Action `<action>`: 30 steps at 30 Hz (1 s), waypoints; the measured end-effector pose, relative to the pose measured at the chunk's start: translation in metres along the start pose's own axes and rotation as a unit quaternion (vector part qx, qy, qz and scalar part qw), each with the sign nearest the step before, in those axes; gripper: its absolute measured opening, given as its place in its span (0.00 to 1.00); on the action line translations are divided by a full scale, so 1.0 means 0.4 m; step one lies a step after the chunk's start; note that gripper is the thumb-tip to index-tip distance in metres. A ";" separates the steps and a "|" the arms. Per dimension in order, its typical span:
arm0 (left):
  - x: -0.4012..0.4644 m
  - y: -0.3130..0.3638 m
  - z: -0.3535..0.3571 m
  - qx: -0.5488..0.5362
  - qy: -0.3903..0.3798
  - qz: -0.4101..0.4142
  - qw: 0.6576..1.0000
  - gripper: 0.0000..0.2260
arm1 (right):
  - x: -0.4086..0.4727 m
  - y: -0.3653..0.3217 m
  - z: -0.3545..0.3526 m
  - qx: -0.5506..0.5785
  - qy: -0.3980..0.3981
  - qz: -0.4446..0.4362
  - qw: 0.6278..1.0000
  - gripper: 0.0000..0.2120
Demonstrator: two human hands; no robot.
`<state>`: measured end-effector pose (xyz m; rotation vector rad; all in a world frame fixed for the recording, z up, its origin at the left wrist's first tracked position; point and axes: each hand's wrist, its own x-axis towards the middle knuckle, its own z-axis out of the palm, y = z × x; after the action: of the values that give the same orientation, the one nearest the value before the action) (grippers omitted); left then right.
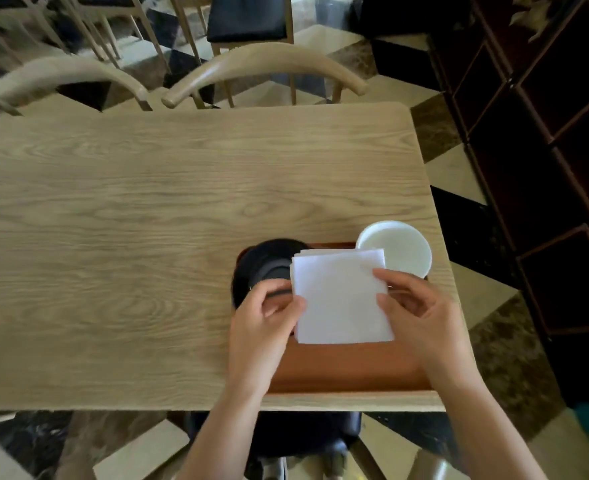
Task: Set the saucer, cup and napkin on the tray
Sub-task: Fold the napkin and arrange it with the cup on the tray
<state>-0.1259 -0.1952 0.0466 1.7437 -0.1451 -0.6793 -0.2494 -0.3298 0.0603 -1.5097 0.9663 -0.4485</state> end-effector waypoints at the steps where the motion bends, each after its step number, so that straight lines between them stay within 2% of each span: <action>1: -0.028 -0.015 0.017 0.013 0.006 0.017 1.000 0.09 | -0.020 0.018 -0.021 -0.005 -0.001 0.006 1.000 0.18; 6: -0.116 -0.106 0.088 0.094 -0.021 0.090 0.991 0.08 | -0.072 0.116 -0.101 -0.059 -0.002 0.022 0.998 0.21; 10: -0.125 -0.157 0.125 0.132 -0.058 0.105 0.984 0.05 | -0.072 0.169 -0.127 -0.145 -0.018 0.027 0.989 0.21; 14: -0.106 -0.185 0.144 0.185 -0.075 0.132 0.971 0.09 | -0.057 0.201 -0.133 -0.234 -0.030 -0.011 0.972 0.22; 18: -0.090 -0.207 0.152 0.261 -0.098 0.207 0.938 0.13 | -0.055 0.239 -0.141 -0.354 -0.038 -0.069 0.932 0.24; 22: -0.094 -0.231 0.143 0.312 -0.105 0.226 0.917 0.14 | -0.073 0.263 -0.125 -0.460 -0.016 -0.161 0.873 0.25; 27: -0.108 -0.244 0.133 0.381 -0.102 0.272 0.878 0.15 | -0.077 0.269 -0.136 -0.494 0.018 -0.198 0.846 0.20; 30: -0.113 -0.256 0.133 0.430 -0.111 0.342 0.828 0.13 | -0.077 0.289 -0.145 -0.513 -0.020 -0.244 0.822 0.17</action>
<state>-0.2160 -0.1905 -0.0384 2.2237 -1.3517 -0.2617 -0.3470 -0.3334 -0.0298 -2.7772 0.7912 -0.2312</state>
